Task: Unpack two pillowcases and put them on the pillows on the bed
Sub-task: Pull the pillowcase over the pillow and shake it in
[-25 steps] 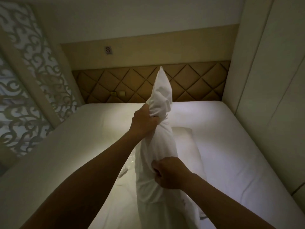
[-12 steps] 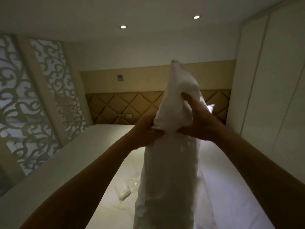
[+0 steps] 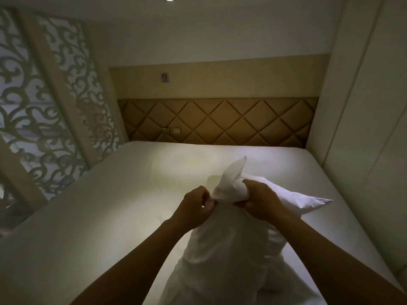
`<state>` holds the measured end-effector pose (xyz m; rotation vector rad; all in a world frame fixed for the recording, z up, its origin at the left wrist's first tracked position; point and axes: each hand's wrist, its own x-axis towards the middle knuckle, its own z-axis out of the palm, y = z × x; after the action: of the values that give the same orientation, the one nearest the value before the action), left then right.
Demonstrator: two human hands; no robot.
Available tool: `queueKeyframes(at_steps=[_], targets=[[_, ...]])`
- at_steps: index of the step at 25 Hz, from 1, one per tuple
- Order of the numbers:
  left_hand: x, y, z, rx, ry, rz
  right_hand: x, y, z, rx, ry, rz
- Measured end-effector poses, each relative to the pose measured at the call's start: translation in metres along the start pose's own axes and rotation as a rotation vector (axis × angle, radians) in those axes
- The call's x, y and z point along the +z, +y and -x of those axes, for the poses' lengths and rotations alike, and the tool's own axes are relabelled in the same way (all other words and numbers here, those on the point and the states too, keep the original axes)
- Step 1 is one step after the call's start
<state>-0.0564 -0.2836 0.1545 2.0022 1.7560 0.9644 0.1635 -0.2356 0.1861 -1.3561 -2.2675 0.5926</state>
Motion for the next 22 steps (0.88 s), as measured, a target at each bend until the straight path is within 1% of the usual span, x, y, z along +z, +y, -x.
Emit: queueKeyframes(at_steps=[2,3,4,6,8,10,12,15,17,20,22], targets=[[0.011,-0.005,0.007,0.041,-0.044,-0.133,0.0,0.011,0.009,0.007,0.075,-0.029],[0.016,-0.004,0.008,0.057,-0.083,-0.156,0.001,0.016,0.012,0.006,0.108,-0.001],[0.021,0.001,0.009,0.077,-0.114,-0.165,0.001,0.019,0.016,0.018,0.106,0.037],[0.028,0.009,0.01,0.133,-0.145,-0.192,0.004,0.026,0.021,0.022,0.103,0.186],[0.034,0.01,0.016,0.198,-0.185,-0.26,0.011,0.035,0.029,-0.015,0.205,0.38],[0.041,0.003,0.027,0.228,-0.25,-0.343,0.019,0.043,0.035,-0.048,0.328,0.493],[0.048,-0.001,0.039,0.232,-0.289,-0.385,0.032,0.048,0.042,-0.074,0.414,0.524],[0.059,-0.002,0.057,0.273,-0.29,-0.403,0.048,0.048,0.044,-0.072,0.483,0.492],[0.06,-0.002,0.062,0.239,-0.268,-0.29,0.053,0.047,0.043,-0.101,0.533,0.451],[0.044,0.003,0.05,0.04,-0.092,0.089,0.044,0.036,0.037,-0.206,0.655,0.346],[0.031,0.019,0.029,-0.1,-0.139,0.21,0.036,0.022,0.028,-0.277,0.7,0.315]])
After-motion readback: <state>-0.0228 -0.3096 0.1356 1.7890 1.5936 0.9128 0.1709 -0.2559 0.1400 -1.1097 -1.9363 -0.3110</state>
